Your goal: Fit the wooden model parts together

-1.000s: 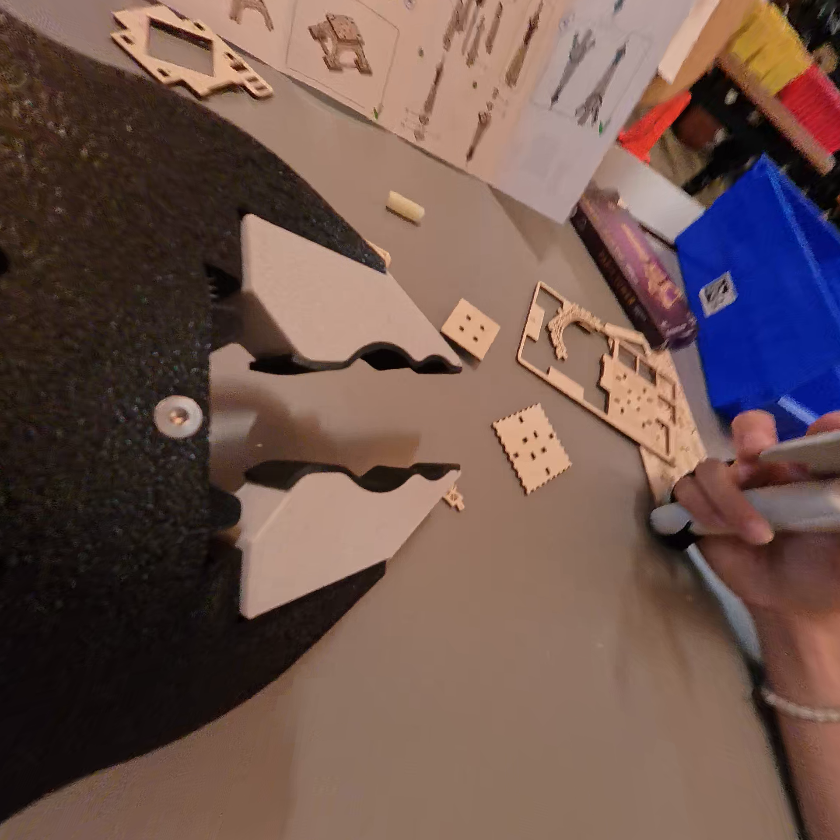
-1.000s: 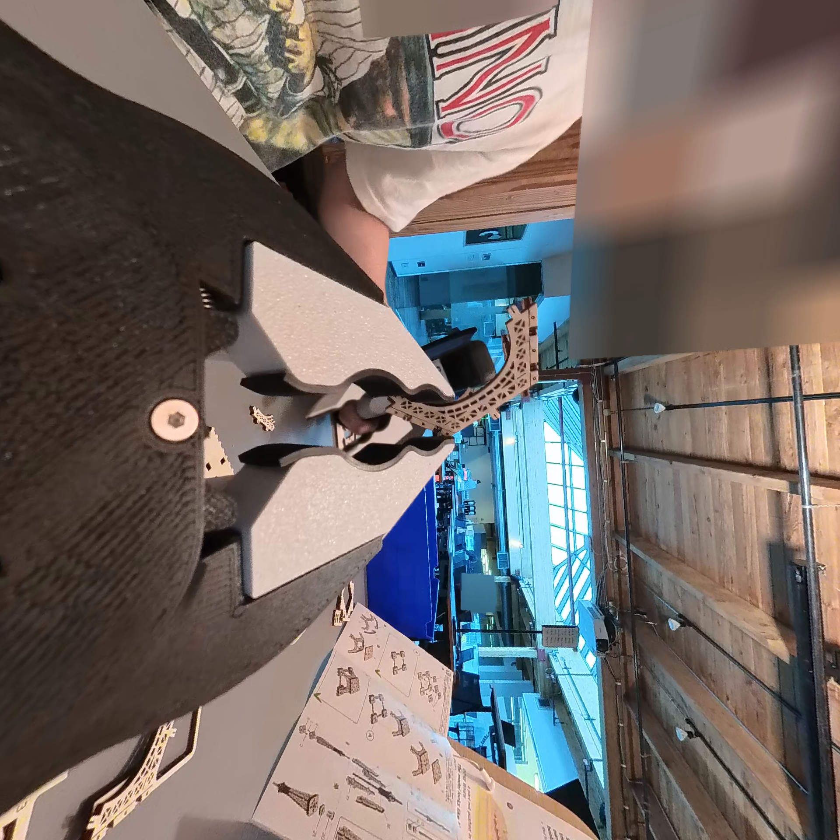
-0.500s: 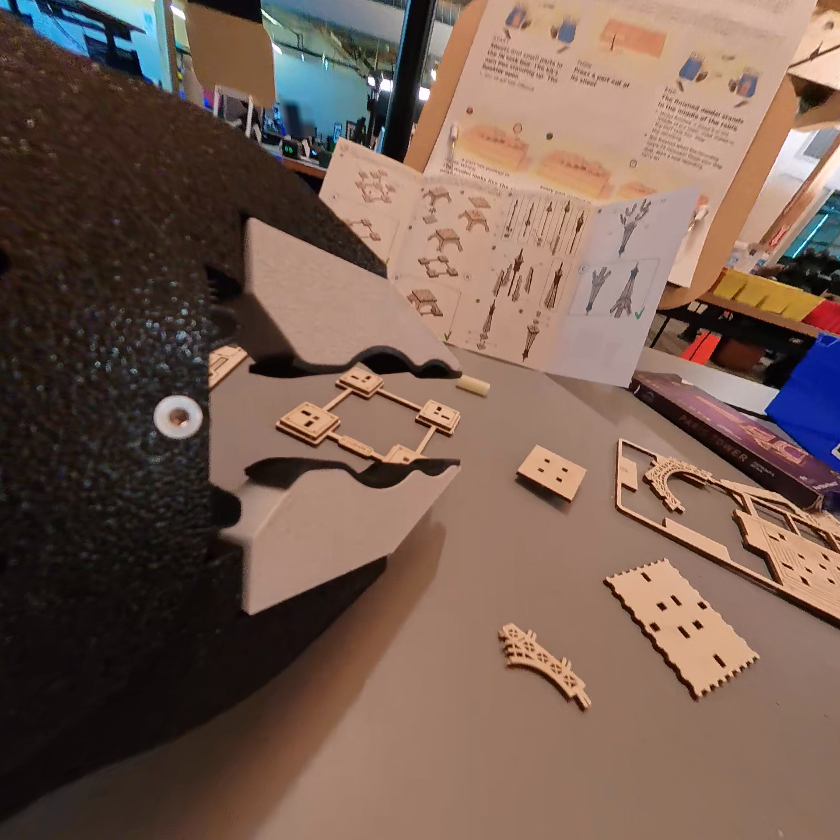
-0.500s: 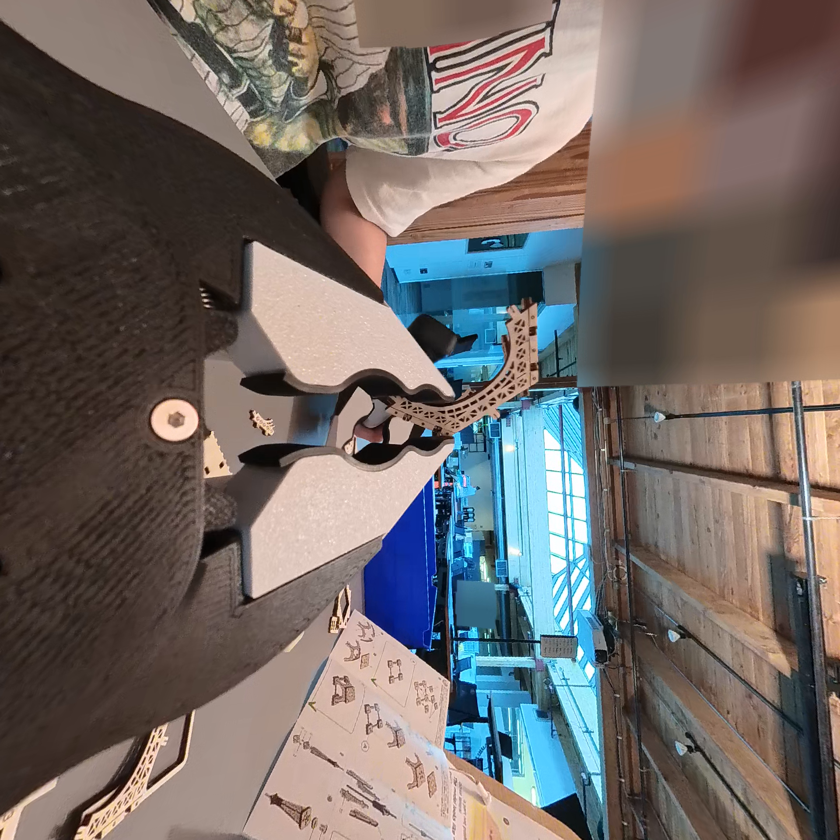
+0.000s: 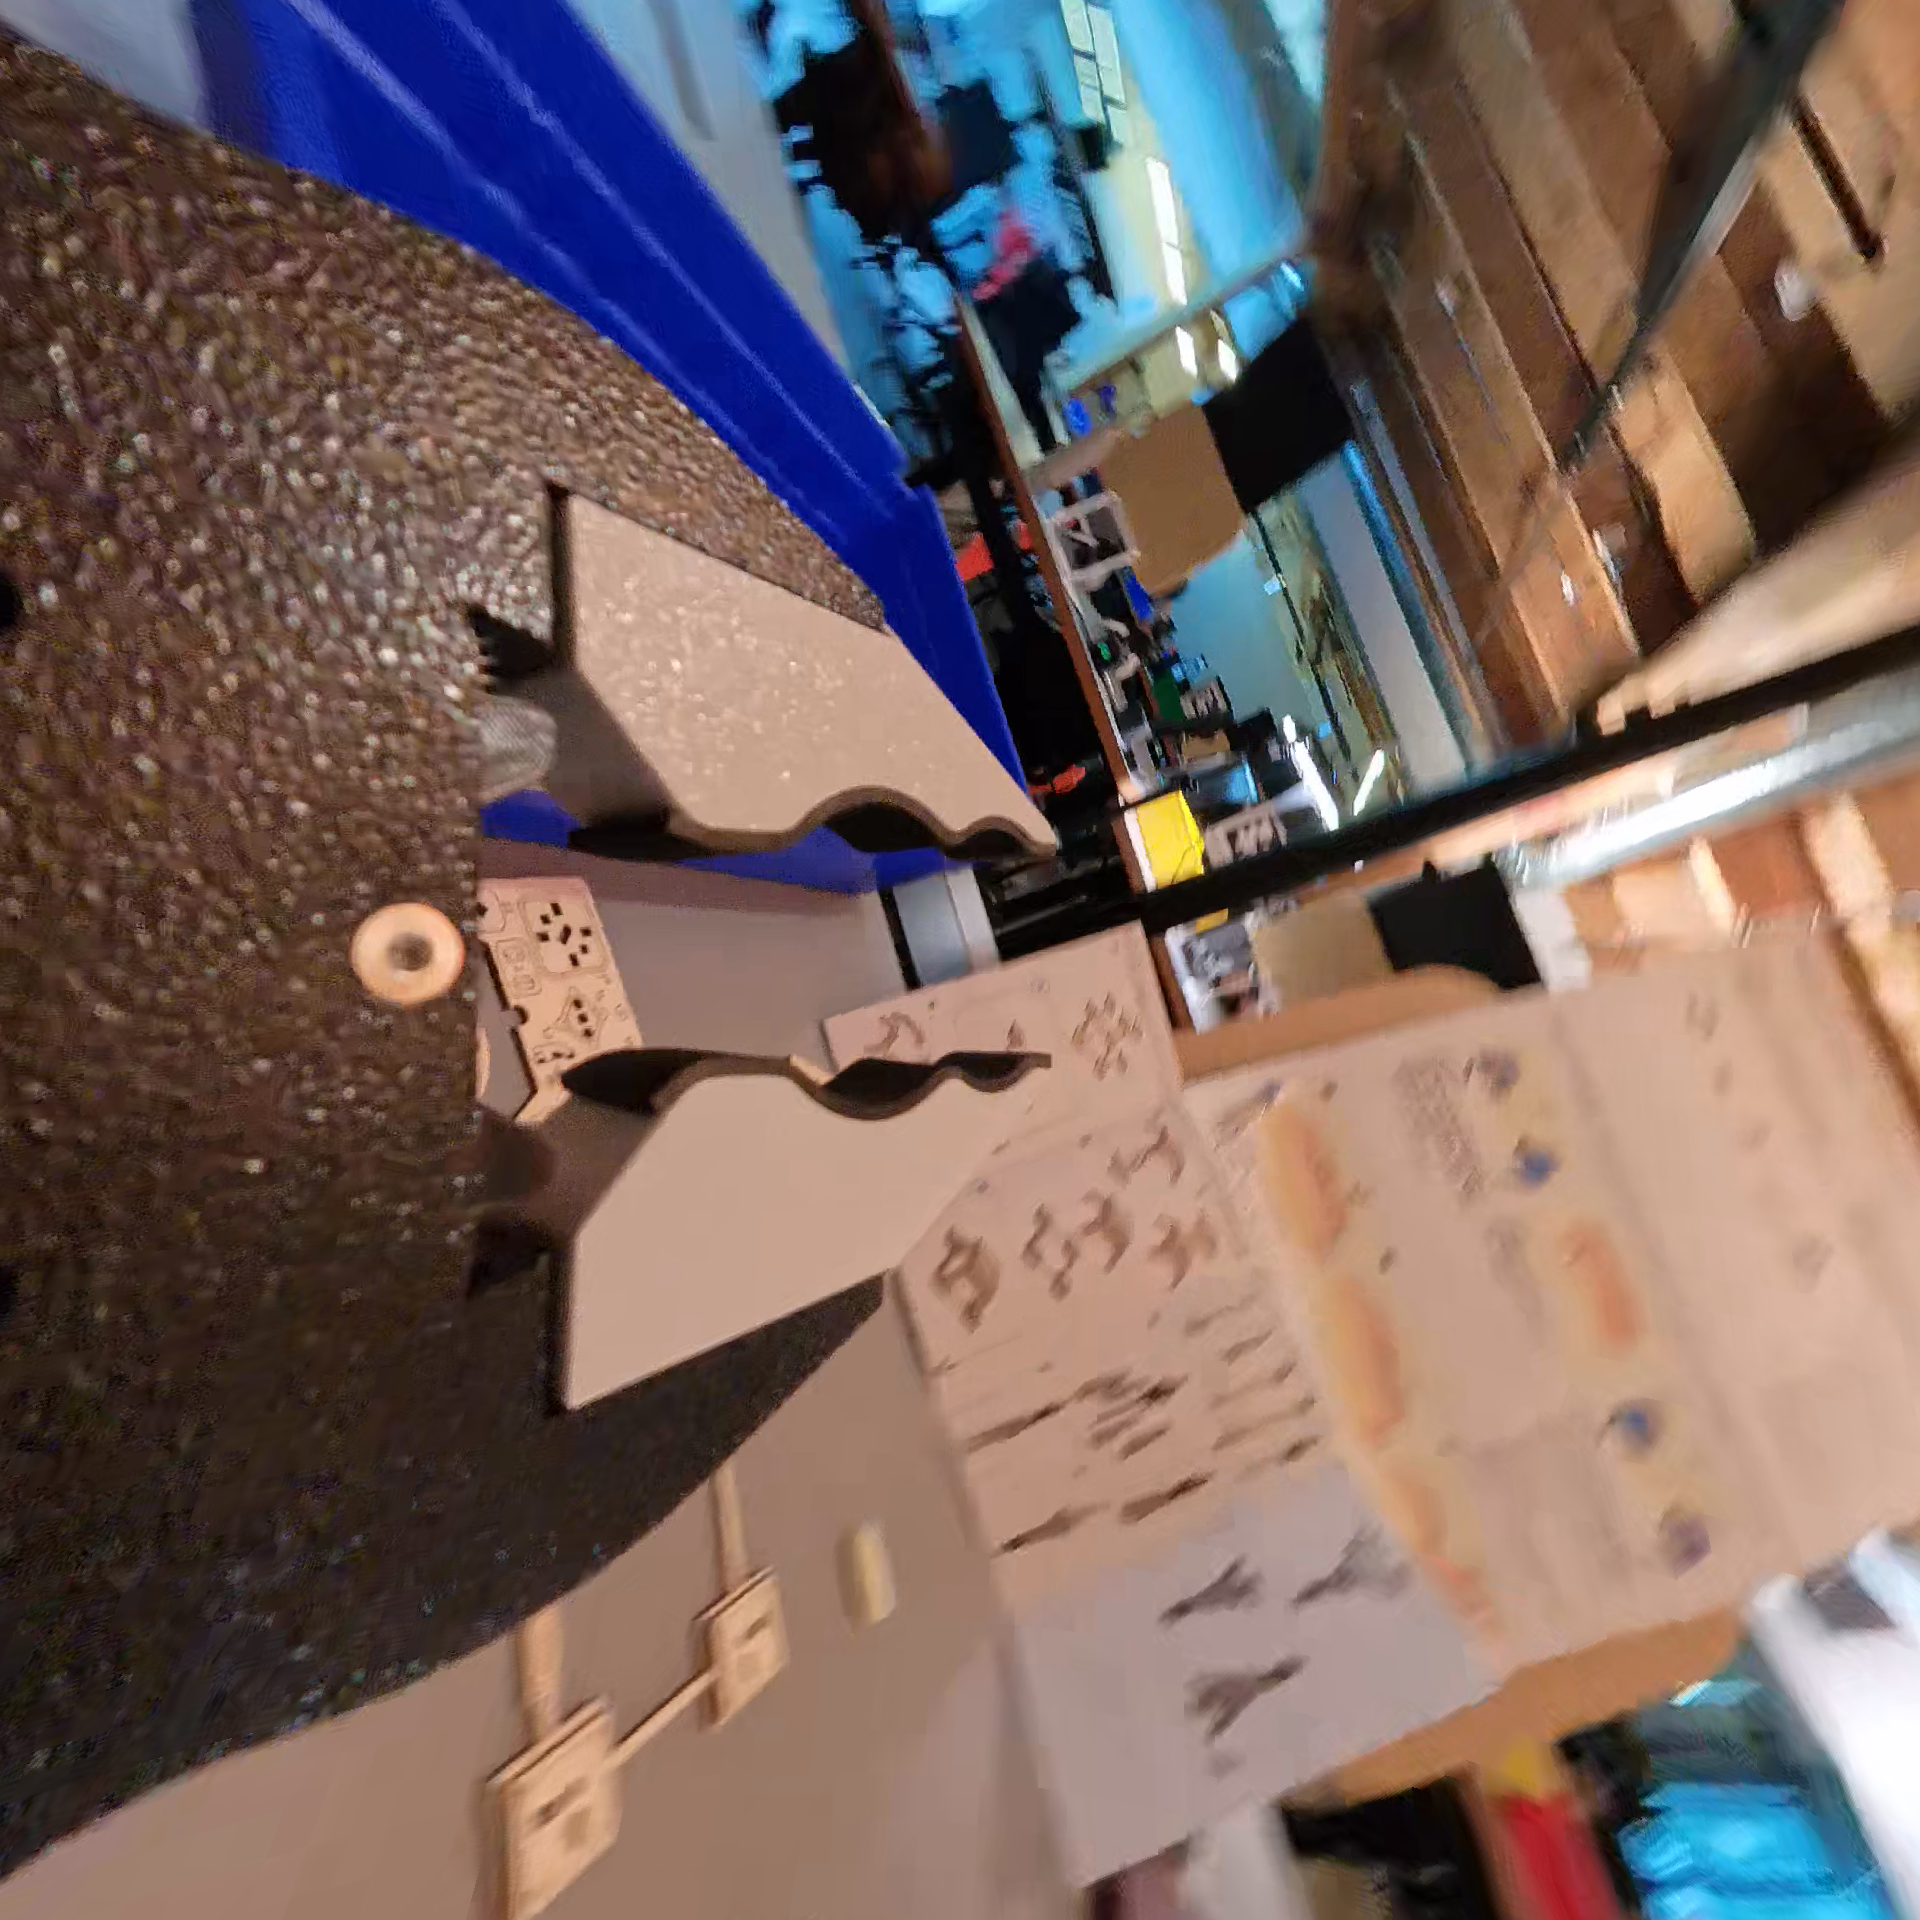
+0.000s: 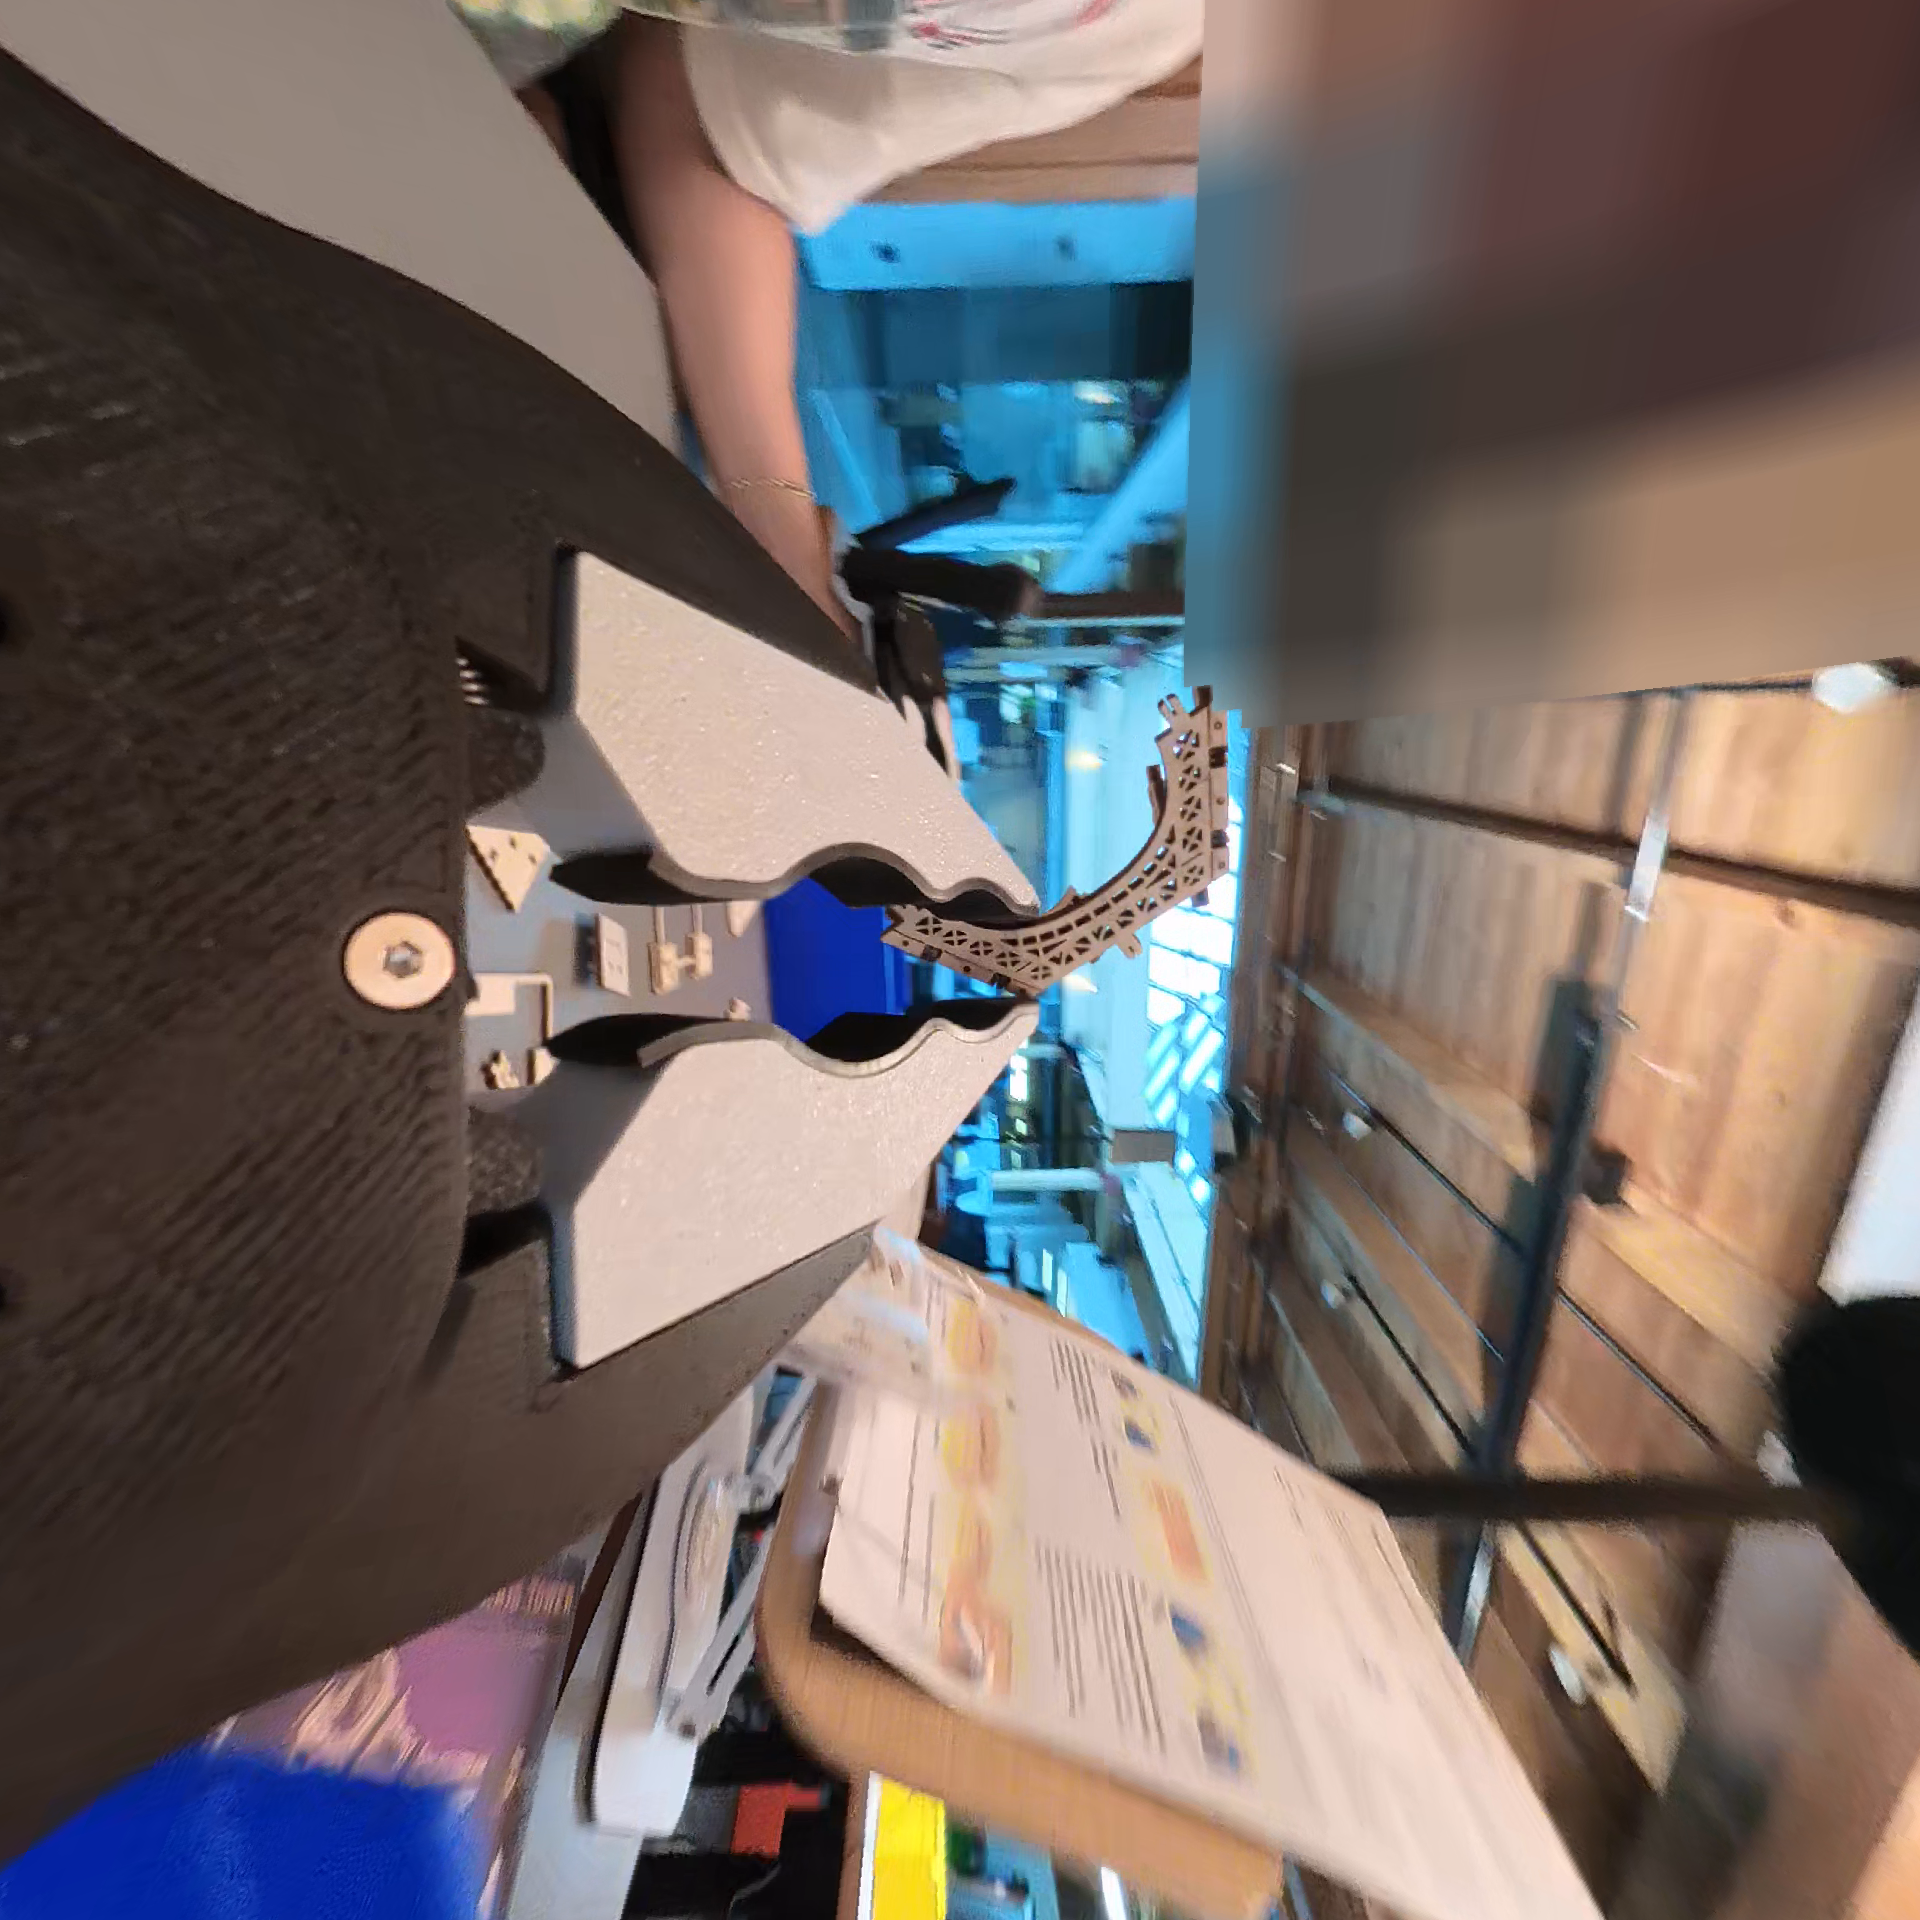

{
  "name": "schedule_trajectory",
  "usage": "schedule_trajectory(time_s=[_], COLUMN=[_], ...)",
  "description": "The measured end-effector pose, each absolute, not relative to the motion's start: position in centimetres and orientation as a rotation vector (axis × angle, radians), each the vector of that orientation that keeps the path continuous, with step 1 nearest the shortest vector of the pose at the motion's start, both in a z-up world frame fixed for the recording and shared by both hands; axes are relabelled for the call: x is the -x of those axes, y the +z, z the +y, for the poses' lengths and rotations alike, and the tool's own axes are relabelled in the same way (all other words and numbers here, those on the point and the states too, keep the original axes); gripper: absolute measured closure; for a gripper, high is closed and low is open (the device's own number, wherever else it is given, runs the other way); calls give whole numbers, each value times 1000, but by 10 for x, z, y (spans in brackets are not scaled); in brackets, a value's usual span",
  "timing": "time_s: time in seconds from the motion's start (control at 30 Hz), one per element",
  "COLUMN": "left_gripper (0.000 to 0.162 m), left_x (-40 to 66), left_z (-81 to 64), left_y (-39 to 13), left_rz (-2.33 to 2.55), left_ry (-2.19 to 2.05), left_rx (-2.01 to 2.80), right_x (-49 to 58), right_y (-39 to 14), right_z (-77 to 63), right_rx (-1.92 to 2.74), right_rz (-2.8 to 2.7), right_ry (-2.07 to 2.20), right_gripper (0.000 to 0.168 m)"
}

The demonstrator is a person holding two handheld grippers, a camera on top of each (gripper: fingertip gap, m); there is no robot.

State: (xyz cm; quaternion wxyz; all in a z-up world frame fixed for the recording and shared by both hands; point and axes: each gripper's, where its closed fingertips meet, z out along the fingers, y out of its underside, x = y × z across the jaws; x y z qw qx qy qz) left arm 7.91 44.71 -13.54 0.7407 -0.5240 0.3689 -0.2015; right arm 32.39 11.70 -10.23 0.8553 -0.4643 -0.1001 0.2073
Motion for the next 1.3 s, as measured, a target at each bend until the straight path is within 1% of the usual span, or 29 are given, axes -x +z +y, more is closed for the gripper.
schedule_trajectory(time_s=[0.13,0.4,1.3], left_gripper=[128,128,130], left_x=[-34,-9,-20], left_z=[480,507,506], left_y=[-122,-130,-143], left_rz=[521,388,457], left_ry=[-520,-555,-533], left_rx=[1215,1306,1362], right_x=[-341,-343,-348], right_y=[-106,-121,-120], right_z=[114,122,124], right_rx=[958,1010,995], right_rz=[-148,-142,-119], right_ry=[433,457,482], right_gripper=[157,157,157])
